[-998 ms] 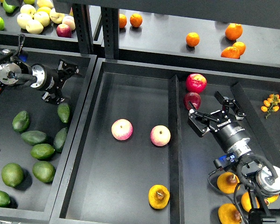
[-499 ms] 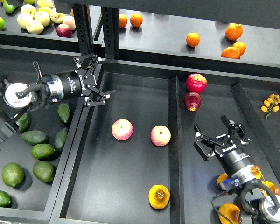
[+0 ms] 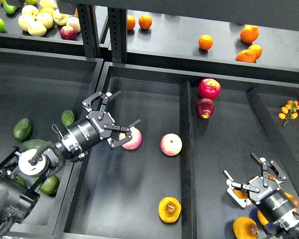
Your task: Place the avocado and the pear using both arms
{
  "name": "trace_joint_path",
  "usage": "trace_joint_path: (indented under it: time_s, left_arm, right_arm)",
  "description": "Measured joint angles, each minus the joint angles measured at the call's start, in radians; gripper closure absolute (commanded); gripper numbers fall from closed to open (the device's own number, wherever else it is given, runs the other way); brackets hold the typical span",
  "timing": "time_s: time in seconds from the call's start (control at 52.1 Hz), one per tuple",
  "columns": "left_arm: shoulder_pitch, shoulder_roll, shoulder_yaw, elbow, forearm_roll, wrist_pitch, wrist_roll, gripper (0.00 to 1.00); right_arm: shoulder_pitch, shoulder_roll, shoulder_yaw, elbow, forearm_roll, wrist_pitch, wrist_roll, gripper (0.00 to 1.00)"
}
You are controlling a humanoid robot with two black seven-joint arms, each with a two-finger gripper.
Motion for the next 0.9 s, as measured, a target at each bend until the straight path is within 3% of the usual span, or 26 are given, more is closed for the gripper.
trace_joint_path:
  time_s: [0.192,0.422,0.902]
  left_arm:
    - [0.113,-0.018,-0.036,-0.031,0.000,0.000,0.000,0.01]
    - [0.167,-0.018,-0.039,-0.042,0.001,0.000,0.000,0.01]
    - [0.248,-0.018,-0.036,-0.047,-0.034,0.000,0.000,0.01]
  right_arm:
    - [0.085,-0.144,-0.130,-0.007,-0.028,0.001,0.000,0.00]
    - [0.188,-0.230,-0.239,-0.007,-0.140,0.001,0.000,0.00]
    - [0.378,-0.190,-0.510,-0.086,-0.278,0.001,0.000,0.00]
